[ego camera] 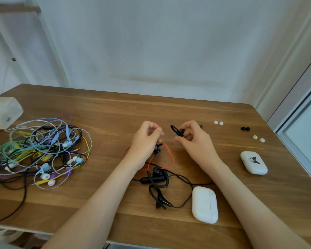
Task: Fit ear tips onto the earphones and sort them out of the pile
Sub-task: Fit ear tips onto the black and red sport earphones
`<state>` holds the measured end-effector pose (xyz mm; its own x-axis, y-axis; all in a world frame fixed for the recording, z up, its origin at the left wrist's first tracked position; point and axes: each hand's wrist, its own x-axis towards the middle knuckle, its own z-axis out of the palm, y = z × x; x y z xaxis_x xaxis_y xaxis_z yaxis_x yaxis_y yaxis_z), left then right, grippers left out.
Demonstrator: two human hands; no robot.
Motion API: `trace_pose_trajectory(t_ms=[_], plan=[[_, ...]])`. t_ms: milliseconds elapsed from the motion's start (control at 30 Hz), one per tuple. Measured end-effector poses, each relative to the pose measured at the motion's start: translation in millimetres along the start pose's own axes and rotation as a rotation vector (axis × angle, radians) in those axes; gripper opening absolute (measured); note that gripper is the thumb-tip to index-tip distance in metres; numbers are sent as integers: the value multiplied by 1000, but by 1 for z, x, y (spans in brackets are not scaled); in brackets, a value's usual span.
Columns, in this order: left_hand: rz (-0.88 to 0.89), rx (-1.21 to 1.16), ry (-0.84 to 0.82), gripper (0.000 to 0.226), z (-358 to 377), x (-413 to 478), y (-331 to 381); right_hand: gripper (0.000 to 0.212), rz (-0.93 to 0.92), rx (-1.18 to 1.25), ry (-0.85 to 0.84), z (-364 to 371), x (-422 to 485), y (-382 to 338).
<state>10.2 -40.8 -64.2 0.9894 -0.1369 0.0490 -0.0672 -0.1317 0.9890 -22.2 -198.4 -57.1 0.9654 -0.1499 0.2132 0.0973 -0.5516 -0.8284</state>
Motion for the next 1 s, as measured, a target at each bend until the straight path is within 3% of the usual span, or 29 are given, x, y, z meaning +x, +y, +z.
trace_pose_trajectory(t_ms=[167,367,500,633,733,800,867,933,1000], plan=[[107,106,37,44,0,-2,0,25,-103,55,-35,8,-4,-4],[124,250,65,70,1,-6,7,29,-192,76,-99,10,-8,-6],[81,104,-5,58,-2,-9,9,31,-184,145,-47,12,-8,-9],[97,149,-172,32,-1,-9,6,27,-197,138,-93,11,-8,-11],[114,173,-142,22,0,-8,6,15,-206,140,-119,2,-2,-7],[82,148,-113,20,0,-8,7,14,-165,32,18,-6,7,2],[42,88,-108,16,0,-6,6,31,-48,-288,138,-14,17,17],[7,24,-101,17,0,-5,5,45,93,-595,81,-19,23,32],[-10,-8,-76,17,0,-4,4,48,122,-743,-22,-17,25,41]])
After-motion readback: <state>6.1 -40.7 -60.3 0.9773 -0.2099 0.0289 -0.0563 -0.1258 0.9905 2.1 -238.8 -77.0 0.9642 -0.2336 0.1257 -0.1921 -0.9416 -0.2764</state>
